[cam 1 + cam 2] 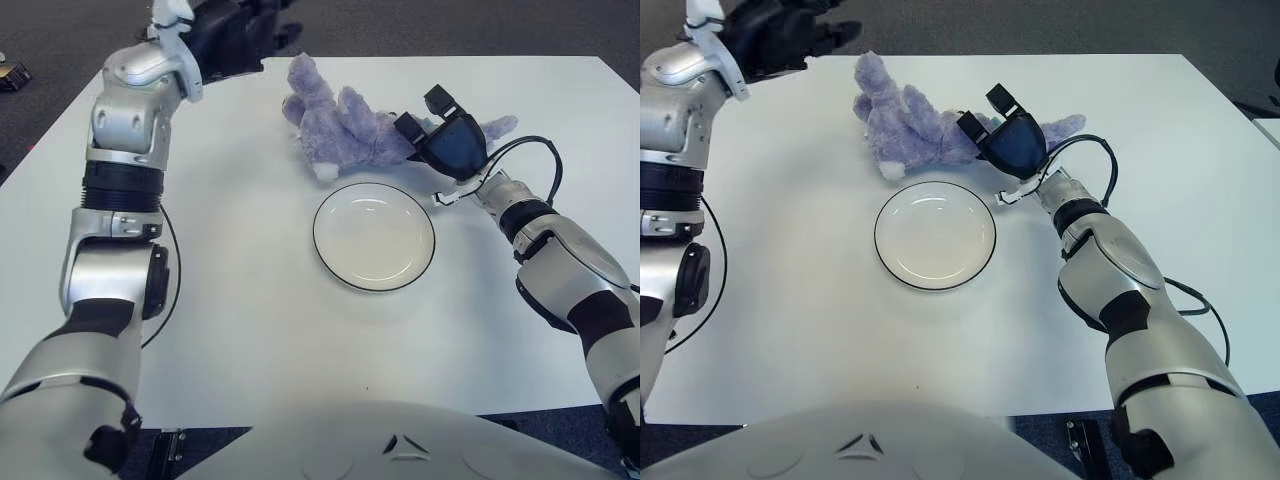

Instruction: Put the doll into the plate.

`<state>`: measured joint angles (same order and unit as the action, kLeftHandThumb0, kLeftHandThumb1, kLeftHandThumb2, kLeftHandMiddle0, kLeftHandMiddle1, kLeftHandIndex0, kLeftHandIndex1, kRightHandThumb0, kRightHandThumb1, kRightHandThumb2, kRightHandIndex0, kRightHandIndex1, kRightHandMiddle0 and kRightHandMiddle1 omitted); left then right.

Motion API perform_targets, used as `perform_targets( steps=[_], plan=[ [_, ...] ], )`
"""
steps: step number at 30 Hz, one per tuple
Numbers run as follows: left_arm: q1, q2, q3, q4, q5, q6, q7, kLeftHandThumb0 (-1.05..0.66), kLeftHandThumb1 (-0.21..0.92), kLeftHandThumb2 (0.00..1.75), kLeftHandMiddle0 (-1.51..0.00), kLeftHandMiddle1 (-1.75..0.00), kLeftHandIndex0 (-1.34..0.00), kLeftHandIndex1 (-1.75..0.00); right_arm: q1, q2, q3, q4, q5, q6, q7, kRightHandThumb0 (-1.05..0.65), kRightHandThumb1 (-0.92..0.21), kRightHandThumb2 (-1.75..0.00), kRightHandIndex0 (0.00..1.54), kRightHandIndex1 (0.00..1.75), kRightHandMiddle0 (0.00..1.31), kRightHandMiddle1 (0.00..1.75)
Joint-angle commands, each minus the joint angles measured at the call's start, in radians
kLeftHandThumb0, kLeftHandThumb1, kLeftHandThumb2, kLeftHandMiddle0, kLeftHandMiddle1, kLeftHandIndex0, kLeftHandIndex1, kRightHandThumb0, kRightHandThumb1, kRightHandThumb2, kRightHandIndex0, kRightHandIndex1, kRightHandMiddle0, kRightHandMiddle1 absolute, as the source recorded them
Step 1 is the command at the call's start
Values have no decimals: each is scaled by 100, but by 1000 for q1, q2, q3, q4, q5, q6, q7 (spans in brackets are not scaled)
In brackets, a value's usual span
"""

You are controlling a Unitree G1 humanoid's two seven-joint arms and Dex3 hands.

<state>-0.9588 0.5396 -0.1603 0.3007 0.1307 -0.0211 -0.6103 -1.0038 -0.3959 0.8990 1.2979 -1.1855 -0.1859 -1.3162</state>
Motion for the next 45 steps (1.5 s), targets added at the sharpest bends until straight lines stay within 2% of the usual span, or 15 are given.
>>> perform_targets(
  steps=[1, 2, 3, 4, 5, 8, 16, 18, 23, 30, 33, 38, 45],
  plan=[
    [-37, 10, -17, 0, 53, -50, 22, -96, 92, 55, -20, 0, -22, -3, 13, 3, 1, 7, 12, -1, 15, 36, -71, -76, 34, 171, 27, 175],
    [-38, 8, -15, 3, 57, -54, 22, -96, 92, 55, -20, 0, -22, -3, 13, 3, 1, 6, 12, -1, 15, 36, -71, -76, 34, 171, 27, 175],
    [-76, 12, -103, 32, 181, -56, 26, -96, 92, 55, -20, 0, -22, -3, 14, 5, 1, 7, 12, 1, 16, 36, -71, -76, 34, 171, 27, 175],
    [-104, 15, -168, 55, 275, -58, 28, -97, 92, 41, -16, 0, -22, -3, 15, 8, 2, 8, 12, 2, 18, 37, -71, -77, 34, 171, 27, 175],
    [-132, 17, -227, 96, 358, -95, 42, -98, 92, 31, -15, 0, -23, -3, 16, 9, 2, 8, 12, 3, 18, 37, -71, -77, 34, 171, 27, 175],
    [-171, 6, -294, 195, 451, -185, 83, -98, 92, 19, -13, -1, -23, -3, 17, 10, 3, 8, 11, 4, 18, 37, -71, -77, 34, 171, 27, 175],
    [-207, -16, -306, 297, 498, -263, 120, -99, 92, 12, -14, -1, -23, -3, 18, 11, 3, 7, 10, 5, 17, 37, -71, -77, 35, 171, 27, 175],
    [-248, -40, -363, 365, 542, -314, 89, -98, 89, 9, -17, -1, -28, -4, 20, 12, 5, 6, 9, 8, 15, 37, -71, -77, 35, 171, 27, 175],
    [-366, -70, -492, 518, 656, -458, 29, -93, 89, 4, -17, 0, -27, -2, 23, 13, 6, 2, 8, 8, 13, 37, -71, -77, 35, 171, 27, 175],
    [-408, -89, -507, 606, 682, -521, 44, -92, 90, 2, -17, 0, -26, -1, 24, 13, 7, 2, 8, 9, 13, 37, -71, -77, 35, 171, 27, 175],
    [-525, -189, -602, 803, 742, -598, -82, -93, 91, 1, -19, -1, -24, 0, 30, 15, 8, -5, 8, 9, 8, 37, -71, -77, 35, 171, 27, 175],
    [-566, -232, -627, 913, 759, -632, -93, -93, 92, 1, -21, -1, -23, 0, 32, 15, 8, -9, 8, 7, 6, 37, -71, -77, 35, 171, 28, 175],
    [-584, -245, -638, 958, 761, -650, -78, -93, 92, 1, -21, -1, -22, 0, 32, 15, 8, -10, 8, 7, 6, 37, -71, -77, 35, 171, 28, 175]
  ],
)
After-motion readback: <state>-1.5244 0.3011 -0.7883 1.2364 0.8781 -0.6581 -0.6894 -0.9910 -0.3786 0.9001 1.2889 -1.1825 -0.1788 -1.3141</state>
